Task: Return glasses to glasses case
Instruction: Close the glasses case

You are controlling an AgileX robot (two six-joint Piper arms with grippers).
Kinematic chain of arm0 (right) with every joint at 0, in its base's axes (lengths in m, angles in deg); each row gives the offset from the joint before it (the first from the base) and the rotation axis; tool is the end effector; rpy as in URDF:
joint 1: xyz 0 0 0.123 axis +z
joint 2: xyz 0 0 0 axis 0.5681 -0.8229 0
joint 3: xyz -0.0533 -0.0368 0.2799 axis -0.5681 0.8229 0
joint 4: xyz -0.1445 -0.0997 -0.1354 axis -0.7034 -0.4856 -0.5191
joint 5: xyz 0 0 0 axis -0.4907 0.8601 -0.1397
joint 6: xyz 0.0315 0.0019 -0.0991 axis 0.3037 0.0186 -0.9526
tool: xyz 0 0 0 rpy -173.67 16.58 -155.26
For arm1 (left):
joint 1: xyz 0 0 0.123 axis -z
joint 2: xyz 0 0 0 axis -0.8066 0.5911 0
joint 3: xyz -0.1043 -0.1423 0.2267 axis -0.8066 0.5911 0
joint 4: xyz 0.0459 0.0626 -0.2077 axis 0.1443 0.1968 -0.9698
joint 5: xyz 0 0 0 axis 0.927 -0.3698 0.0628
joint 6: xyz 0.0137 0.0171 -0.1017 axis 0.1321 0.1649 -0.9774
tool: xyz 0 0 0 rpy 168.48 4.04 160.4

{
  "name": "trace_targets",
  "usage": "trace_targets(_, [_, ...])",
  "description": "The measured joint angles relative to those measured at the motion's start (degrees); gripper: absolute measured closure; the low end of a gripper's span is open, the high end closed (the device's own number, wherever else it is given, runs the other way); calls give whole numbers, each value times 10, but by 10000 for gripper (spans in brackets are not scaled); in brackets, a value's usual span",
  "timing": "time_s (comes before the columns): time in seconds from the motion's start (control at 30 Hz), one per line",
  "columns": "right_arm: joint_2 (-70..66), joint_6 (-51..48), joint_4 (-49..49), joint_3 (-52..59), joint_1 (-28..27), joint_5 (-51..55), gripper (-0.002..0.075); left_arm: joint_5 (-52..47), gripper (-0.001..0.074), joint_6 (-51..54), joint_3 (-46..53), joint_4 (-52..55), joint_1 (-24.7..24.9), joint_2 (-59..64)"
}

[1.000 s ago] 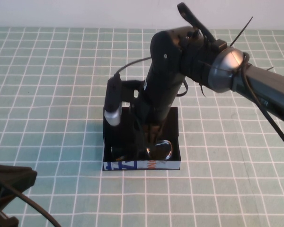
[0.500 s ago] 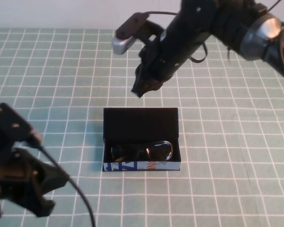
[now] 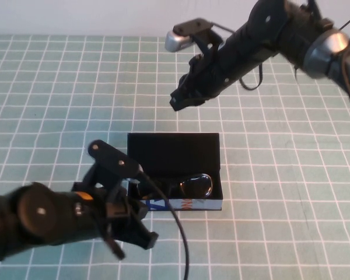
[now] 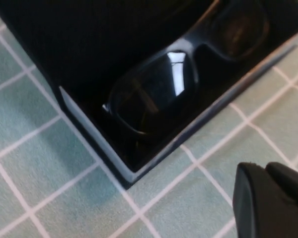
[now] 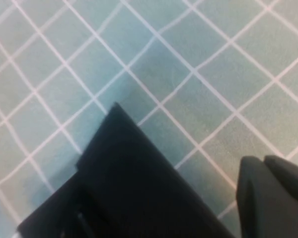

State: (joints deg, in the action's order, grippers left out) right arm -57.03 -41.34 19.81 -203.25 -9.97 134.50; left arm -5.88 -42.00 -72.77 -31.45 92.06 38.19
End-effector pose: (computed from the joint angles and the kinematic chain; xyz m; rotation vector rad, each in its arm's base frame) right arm 0.4076 0.2357 0.2636 -1.0961 2.3260 0.6059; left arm 0.1930 -0.1657 0.2079 0.8353 2.2782 -0.4316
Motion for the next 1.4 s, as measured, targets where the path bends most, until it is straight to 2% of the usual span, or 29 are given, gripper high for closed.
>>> trace_targets(0.33, [-53, 0, 5, 0, -7, -10, 737, 71, 734, -6, -19, -39, 17, 105])
trace_targets(0.77, [-58, -17, 34, -1, -9, 90, 737, 103, 734, -6, -29, -41, 17, 112])
trace_targets(1.07, [-58, -29, 98, -1, -1, 94, 737, 103, 734, -6, -29, -41, 17, 112])
trace_targets(1.4, [-15, 25, 68, 40, 27, 94, 737, 99, 734, -6, -29, -41, 17, 113])
